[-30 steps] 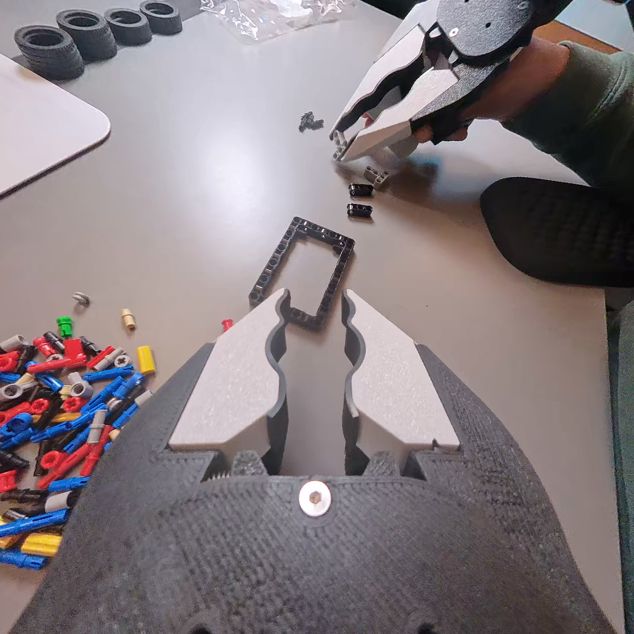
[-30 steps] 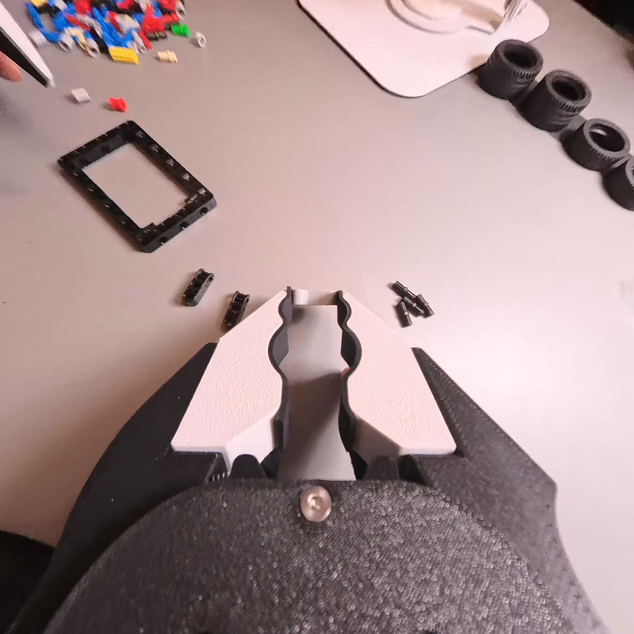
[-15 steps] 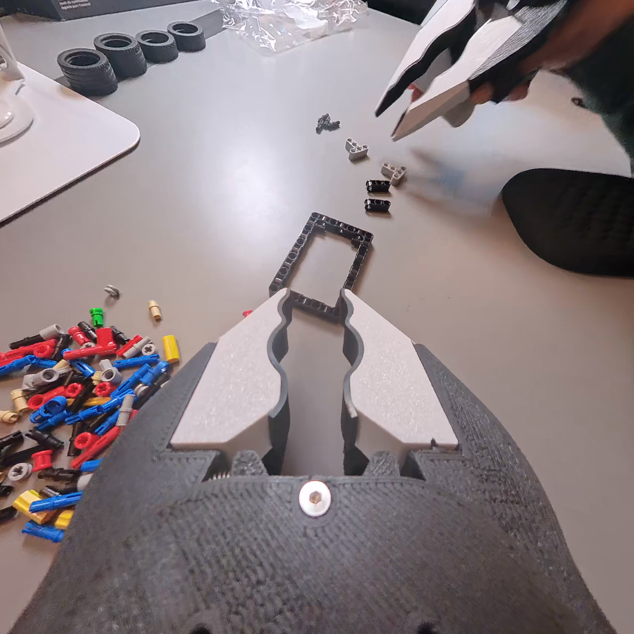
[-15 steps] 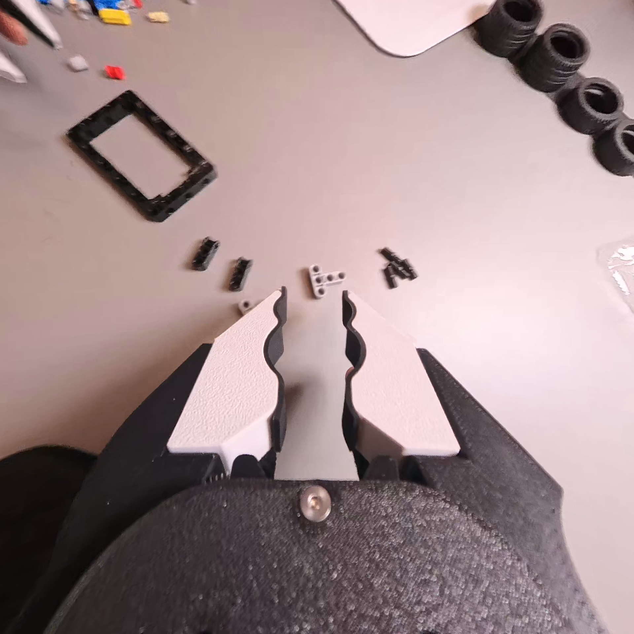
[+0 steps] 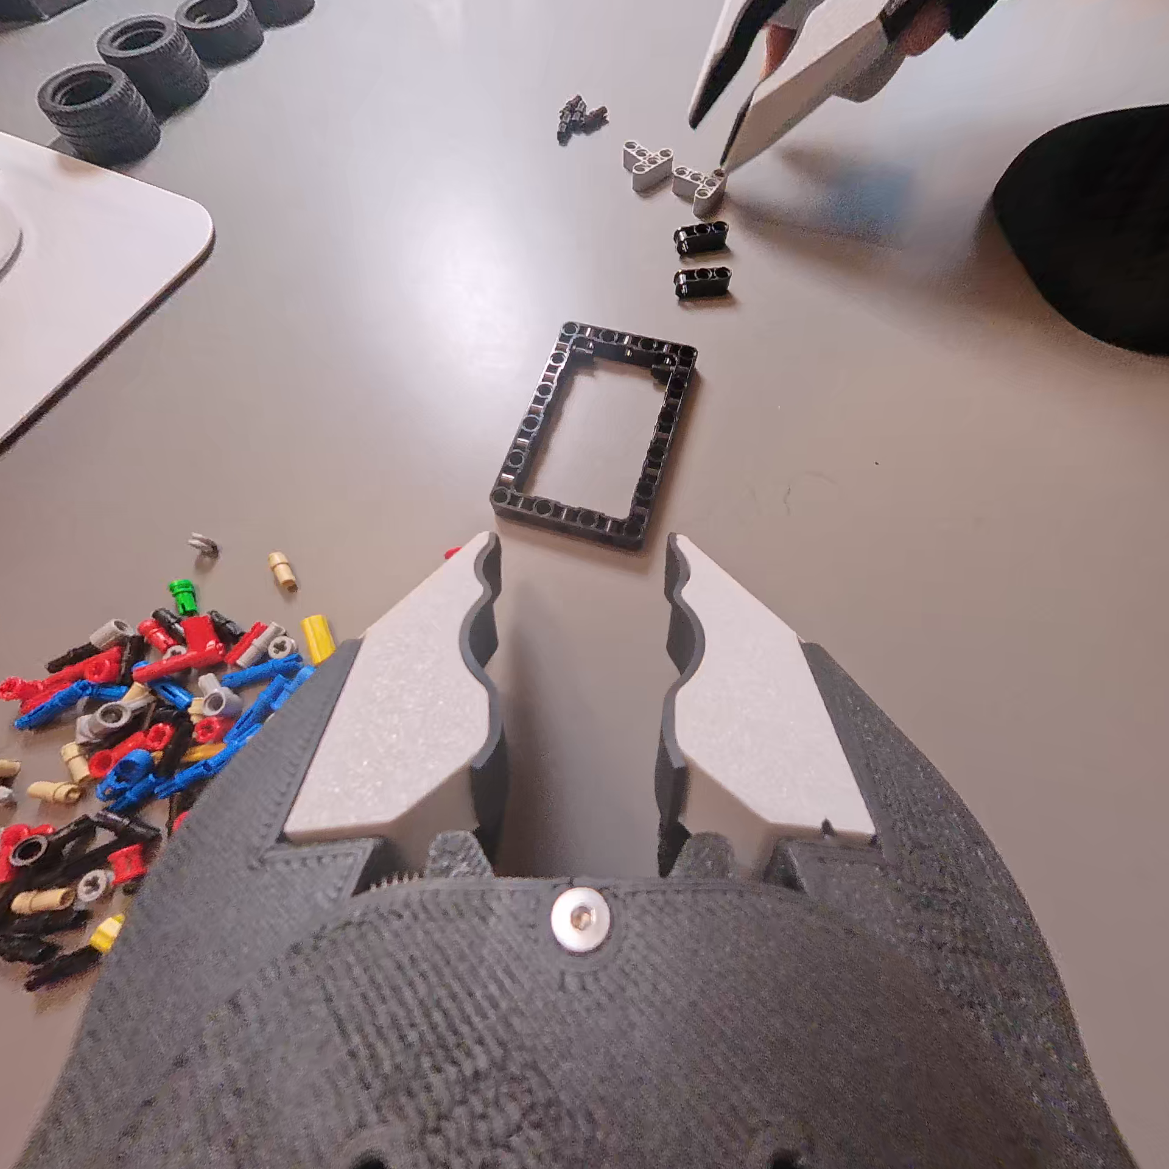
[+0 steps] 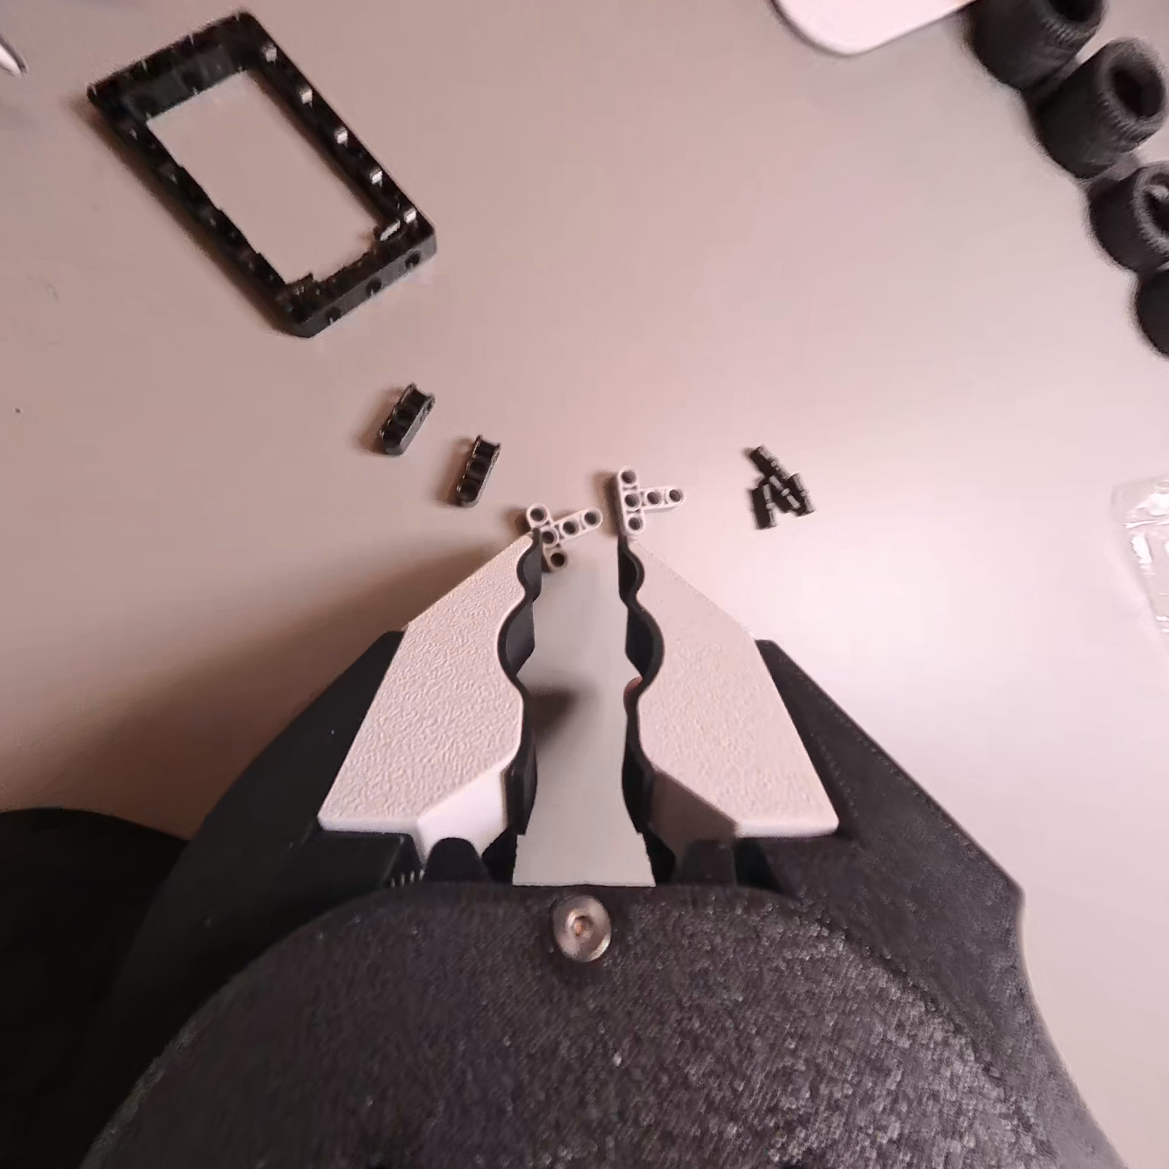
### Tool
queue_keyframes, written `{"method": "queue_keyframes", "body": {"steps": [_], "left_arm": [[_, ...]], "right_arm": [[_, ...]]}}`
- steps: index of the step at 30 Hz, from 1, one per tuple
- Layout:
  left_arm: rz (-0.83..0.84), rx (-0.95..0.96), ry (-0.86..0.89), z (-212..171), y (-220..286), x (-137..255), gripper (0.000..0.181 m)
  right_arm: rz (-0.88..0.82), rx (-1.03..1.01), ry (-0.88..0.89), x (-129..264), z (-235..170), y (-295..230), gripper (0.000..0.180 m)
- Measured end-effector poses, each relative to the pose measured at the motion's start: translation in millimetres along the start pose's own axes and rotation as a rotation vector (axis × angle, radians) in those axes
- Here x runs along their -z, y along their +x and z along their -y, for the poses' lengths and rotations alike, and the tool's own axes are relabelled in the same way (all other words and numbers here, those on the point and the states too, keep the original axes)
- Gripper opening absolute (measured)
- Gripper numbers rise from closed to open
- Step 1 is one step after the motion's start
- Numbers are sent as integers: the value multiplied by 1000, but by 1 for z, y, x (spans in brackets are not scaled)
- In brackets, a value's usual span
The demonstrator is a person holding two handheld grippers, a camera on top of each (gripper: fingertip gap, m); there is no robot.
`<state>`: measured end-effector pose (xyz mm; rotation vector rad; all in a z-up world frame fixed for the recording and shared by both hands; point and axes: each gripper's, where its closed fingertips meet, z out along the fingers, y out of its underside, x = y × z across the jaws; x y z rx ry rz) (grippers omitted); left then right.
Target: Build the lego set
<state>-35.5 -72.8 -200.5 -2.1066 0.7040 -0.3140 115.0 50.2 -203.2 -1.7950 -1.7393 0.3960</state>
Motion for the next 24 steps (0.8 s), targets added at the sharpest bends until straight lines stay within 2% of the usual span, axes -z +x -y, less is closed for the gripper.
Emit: {"method": "queue_keyframes", "body": {"steps": [1,7,10,12,16,24], "left_arm": [[-3,0,1,1,0,-1,54],[-45,-50,-117,3,-3,-22,75],[-63,-111,-183,5,-4,-30,69],[-86,-131,-222,5,-3,-32,58],[-104,-155,-262,3,-6,-30,57],[-64,-150,-228,8,-20,-36,57]], "right_arm": [[-16,0,32,4,7,2,23],[55,13,189,15,43,-31,27],[85,52,207,10,49,-53,28],[101,66,223,6,51,-64,28],[106,42,247,2,50,-63,28],[65,-50,292,2,48,-42,27]]}}
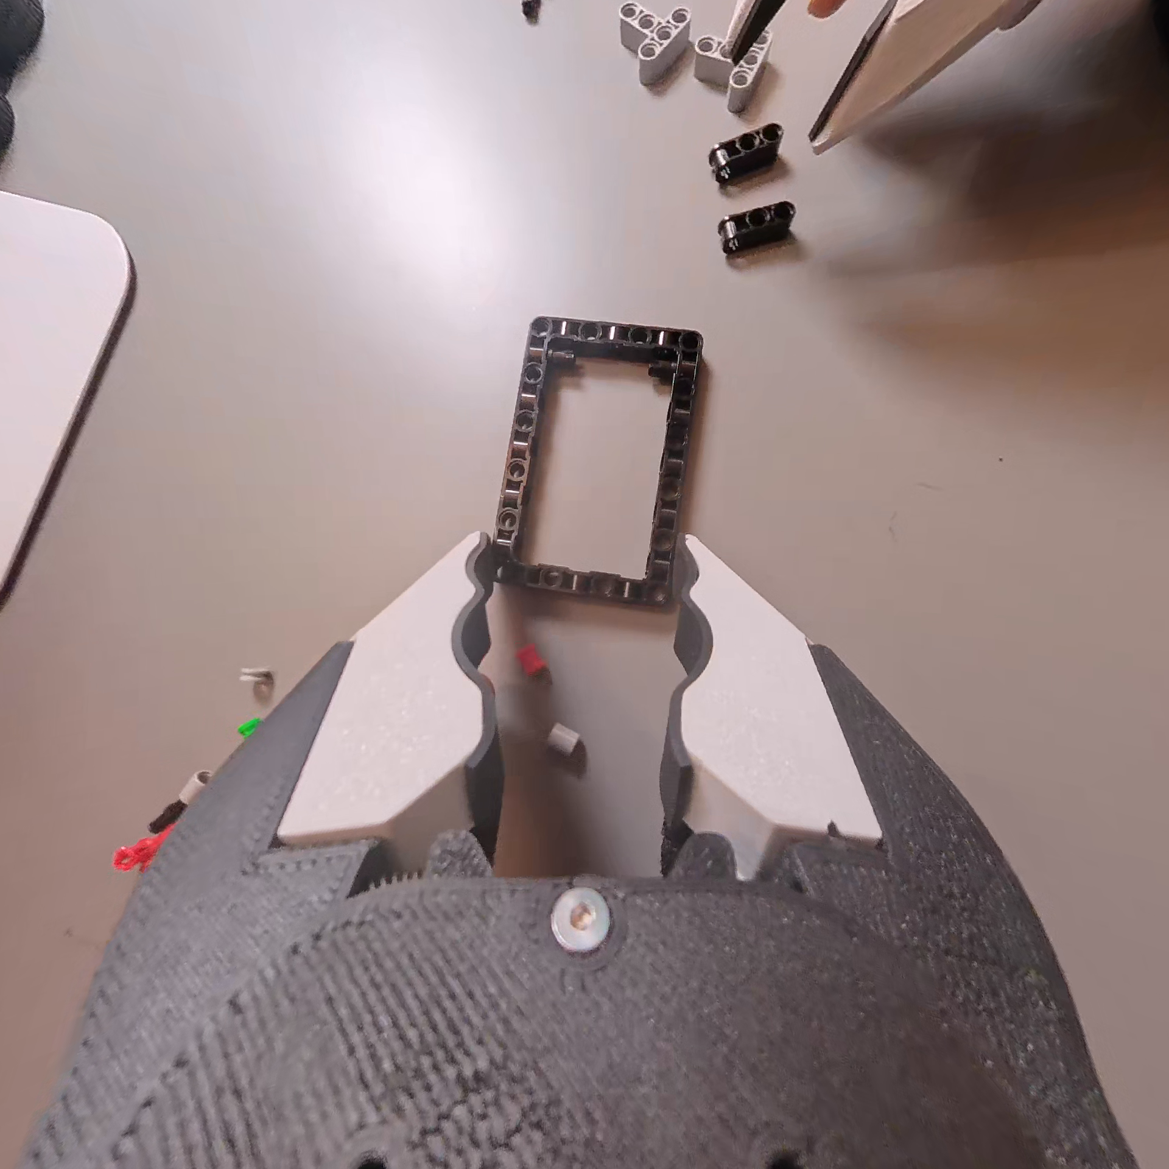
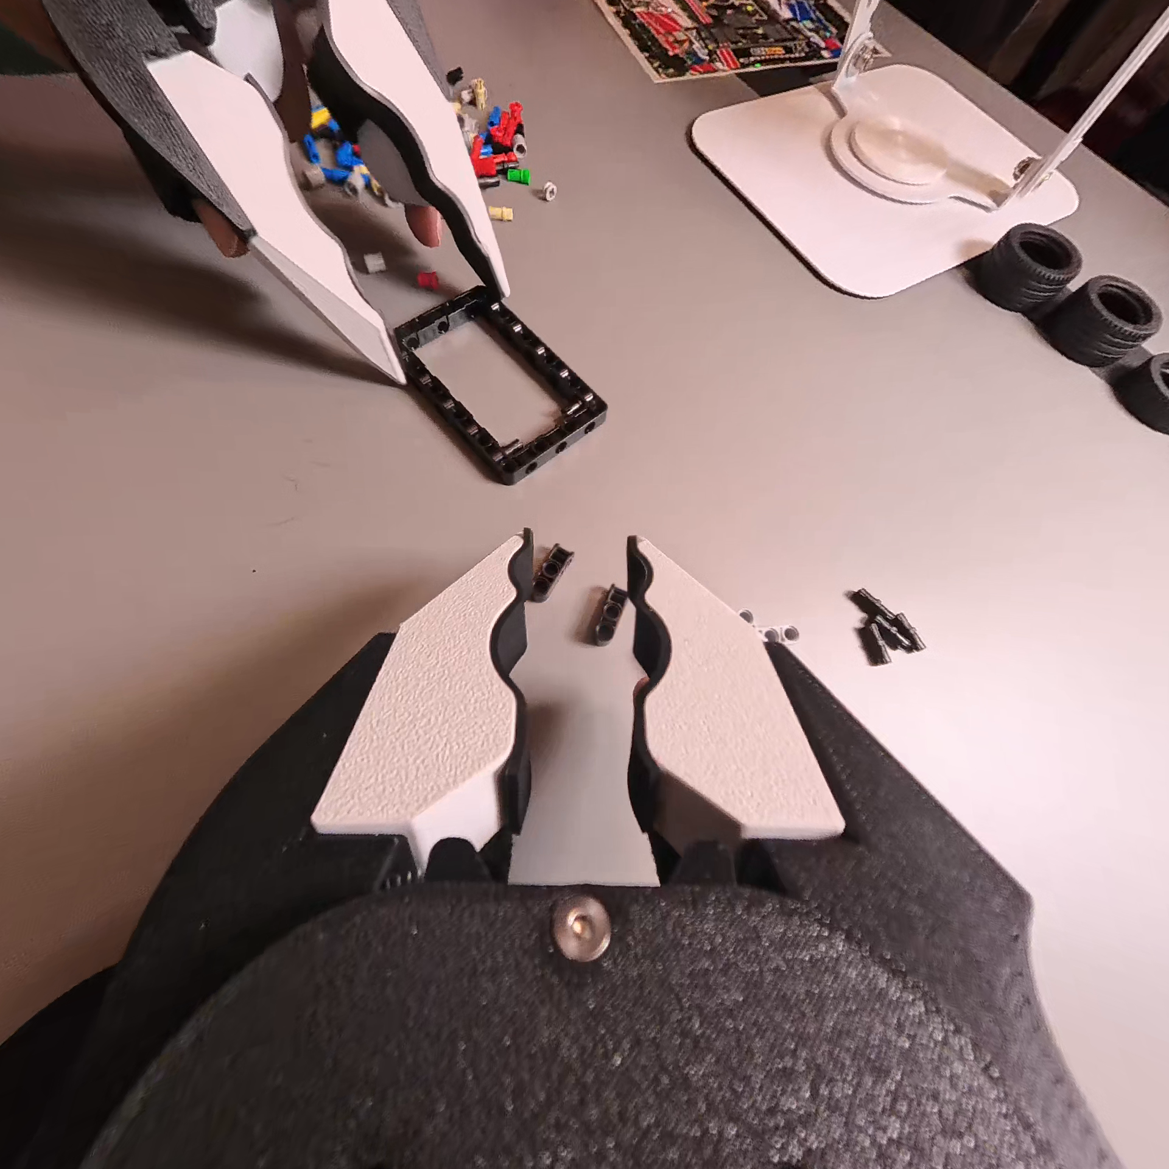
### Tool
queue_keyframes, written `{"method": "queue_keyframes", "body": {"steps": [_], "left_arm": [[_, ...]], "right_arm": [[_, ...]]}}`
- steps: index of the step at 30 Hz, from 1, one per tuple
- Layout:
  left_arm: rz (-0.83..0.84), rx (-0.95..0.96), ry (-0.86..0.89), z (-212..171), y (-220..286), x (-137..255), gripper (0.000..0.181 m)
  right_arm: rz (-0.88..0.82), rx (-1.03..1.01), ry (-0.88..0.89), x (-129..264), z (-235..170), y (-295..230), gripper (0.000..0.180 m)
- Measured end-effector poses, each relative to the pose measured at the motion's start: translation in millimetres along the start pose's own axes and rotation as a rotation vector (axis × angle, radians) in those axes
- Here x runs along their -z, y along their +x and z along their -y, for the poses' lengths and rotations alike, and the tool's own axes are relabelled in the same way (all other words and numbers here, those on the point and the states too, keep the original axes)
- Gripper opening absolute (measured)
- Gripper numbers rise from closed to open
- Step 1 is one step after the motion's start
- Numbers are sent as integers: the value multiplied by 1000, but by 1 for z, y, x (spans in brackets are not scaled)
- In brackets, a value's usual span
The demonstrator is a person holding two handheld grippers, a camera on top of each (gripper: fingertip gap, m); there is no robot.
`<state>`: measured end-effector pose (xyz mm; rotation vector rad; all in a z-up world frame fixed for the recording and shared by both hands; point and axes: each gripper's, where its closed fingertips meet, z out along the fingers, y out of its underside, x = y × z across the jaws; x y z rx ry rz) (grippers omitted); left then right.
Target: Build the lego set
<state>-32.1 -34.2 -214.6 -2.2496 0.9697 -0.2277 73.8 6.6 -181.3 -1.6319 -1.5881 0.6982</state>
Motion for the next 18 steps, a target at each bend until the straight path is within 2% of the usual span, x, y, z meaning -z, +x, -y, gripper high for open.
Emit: {"method": "queue_keyframes", "body": {"steps": [6,12,16,18], "left_arm": [[-38,-23,-33,7,-3,-7,57],[-33,-41,-14,12,-7,-10,65],[30,0,138,34,-15,12,68],[64,20,231,49,-17,32,63]], "right_arm": [[-9,-9,26,1,2,0,27],[-19,-33,65,2,5,3,27],[-23,-51,90,4,5,5,27],[-30,-55,100,5,6,7,27]]}}
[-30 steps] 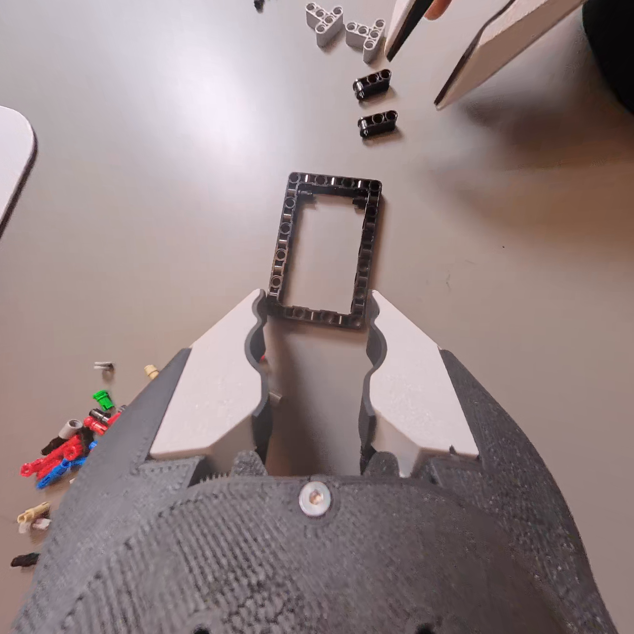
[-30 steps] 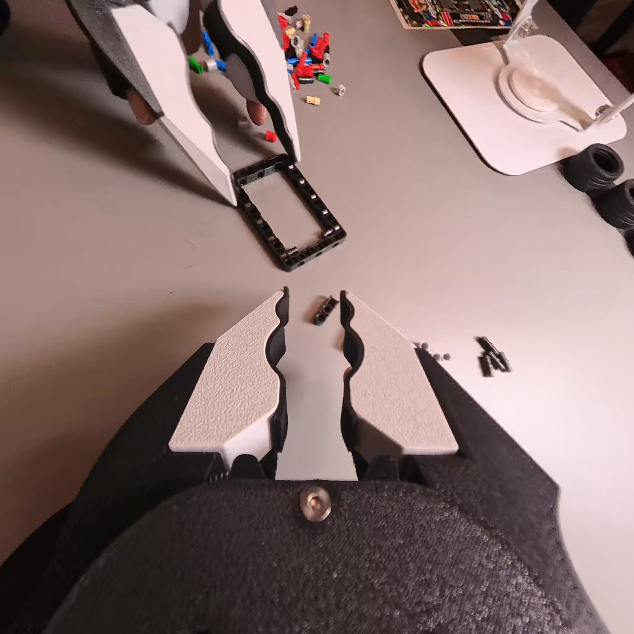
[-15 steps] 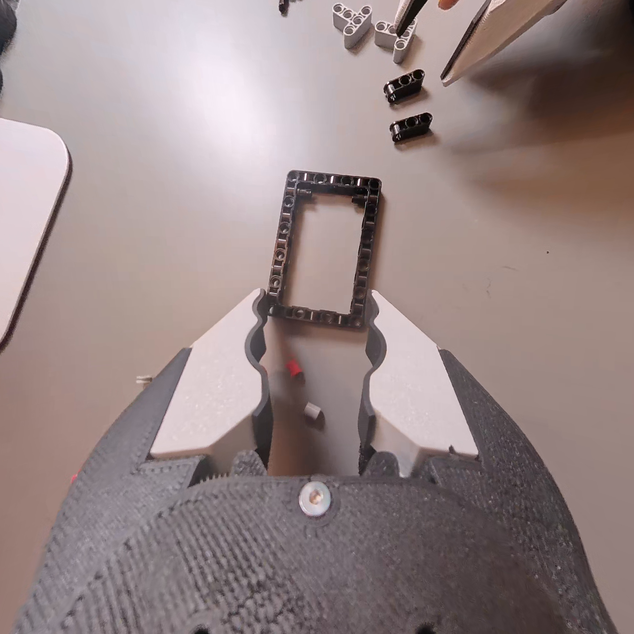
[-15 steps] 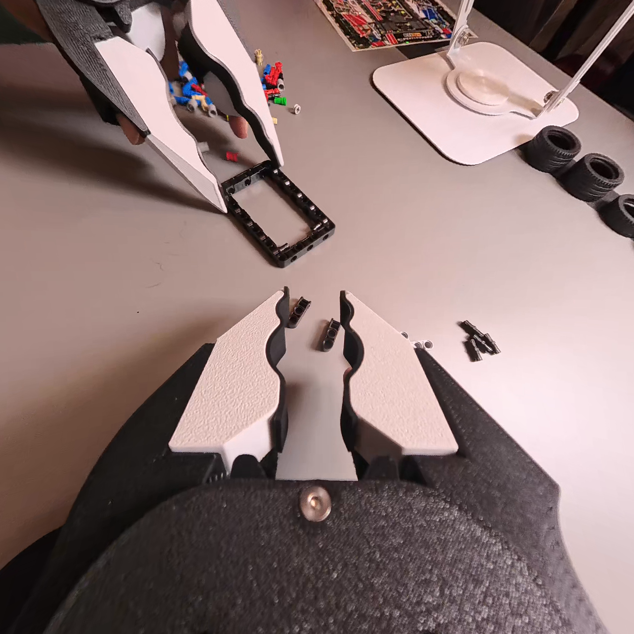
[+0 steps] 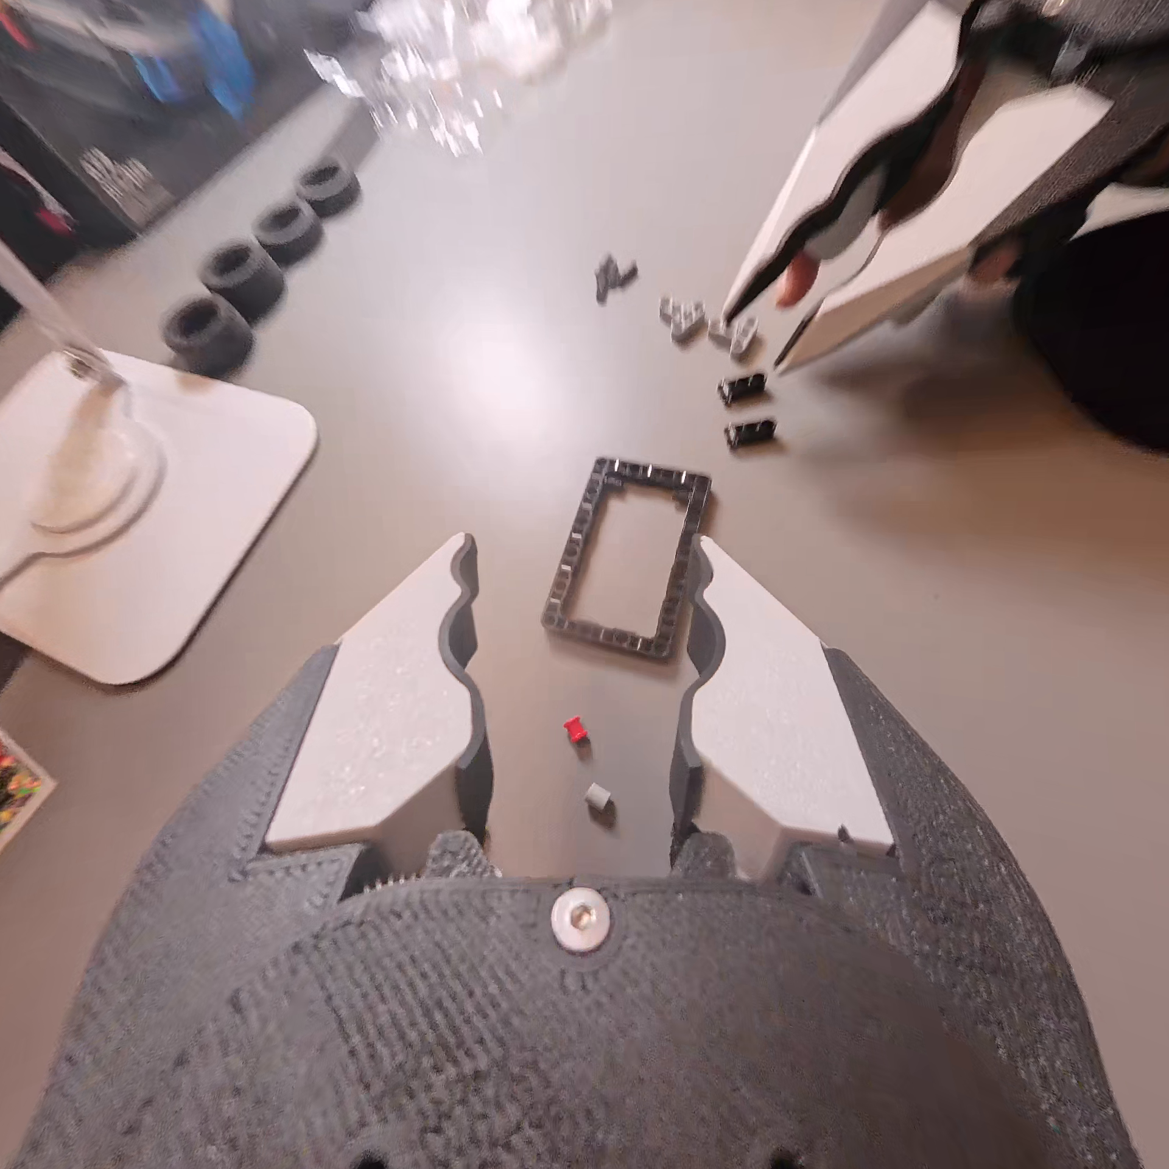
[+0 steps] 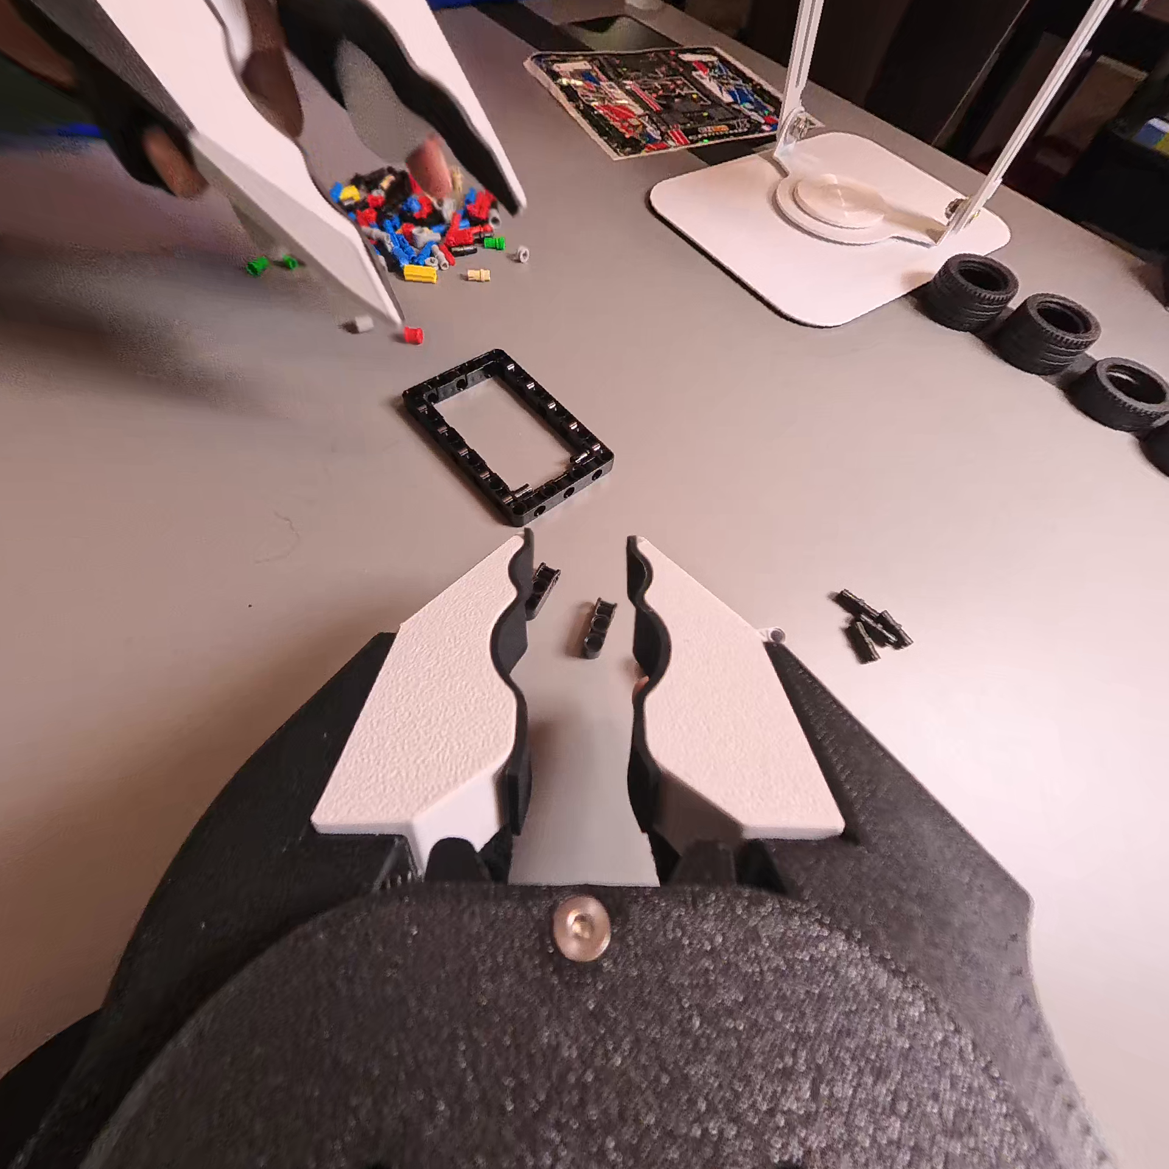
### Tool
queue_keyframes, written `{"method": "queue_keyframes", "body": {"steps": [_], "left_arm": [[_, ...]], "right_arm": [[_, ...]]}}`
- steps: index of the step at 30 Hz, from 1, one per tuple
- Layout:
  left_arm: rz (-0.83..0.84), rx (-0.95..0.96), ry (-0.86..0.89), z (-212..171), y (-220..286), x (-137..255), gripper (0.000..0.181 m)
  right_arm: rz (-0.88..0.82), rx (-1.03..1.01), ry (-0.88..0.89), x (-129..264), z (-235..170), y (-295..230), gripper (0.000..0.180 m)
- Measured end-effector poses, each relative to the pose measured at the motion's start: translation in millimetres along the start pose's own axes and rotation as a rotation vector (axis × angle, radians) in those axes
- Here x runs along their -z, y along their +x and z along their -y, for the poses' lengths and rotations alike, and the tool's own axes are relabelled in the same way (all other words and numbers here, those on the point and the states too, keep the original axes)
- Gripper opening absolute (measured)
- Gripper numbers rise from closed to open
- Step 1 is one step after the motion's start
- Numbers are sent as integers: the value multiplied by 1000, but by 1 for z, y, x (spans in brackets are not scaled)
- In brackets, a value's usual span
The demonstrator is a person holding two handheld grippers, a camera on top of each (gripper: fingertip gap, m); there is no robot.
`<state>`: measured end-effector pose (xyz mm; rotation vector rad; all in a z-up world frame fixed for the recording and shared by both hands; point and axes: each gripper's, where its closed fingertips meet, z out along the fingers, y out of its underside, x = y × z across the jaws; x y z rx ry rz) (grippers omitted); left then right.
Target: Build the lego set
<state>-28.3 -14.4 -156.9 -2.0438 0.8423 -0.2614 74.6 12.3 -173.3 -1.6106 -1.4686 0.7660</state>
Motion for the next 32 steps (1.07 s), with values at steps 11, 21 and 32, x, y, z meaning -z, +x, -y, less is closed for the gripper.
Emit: {"method": "queue_keyframes", "body": {"steps": [11,21,32], "left_arm": [[85,168,270,2,46,55,42],[175,251,379,-19,21,73,37],[184,253,355,-25,20,69,34]], "right_arm": [[-55,-20,131,11,21,11,27],[-170,6,96,23,10,39,34],[-198,-181,199,52,7,71,33]]}}
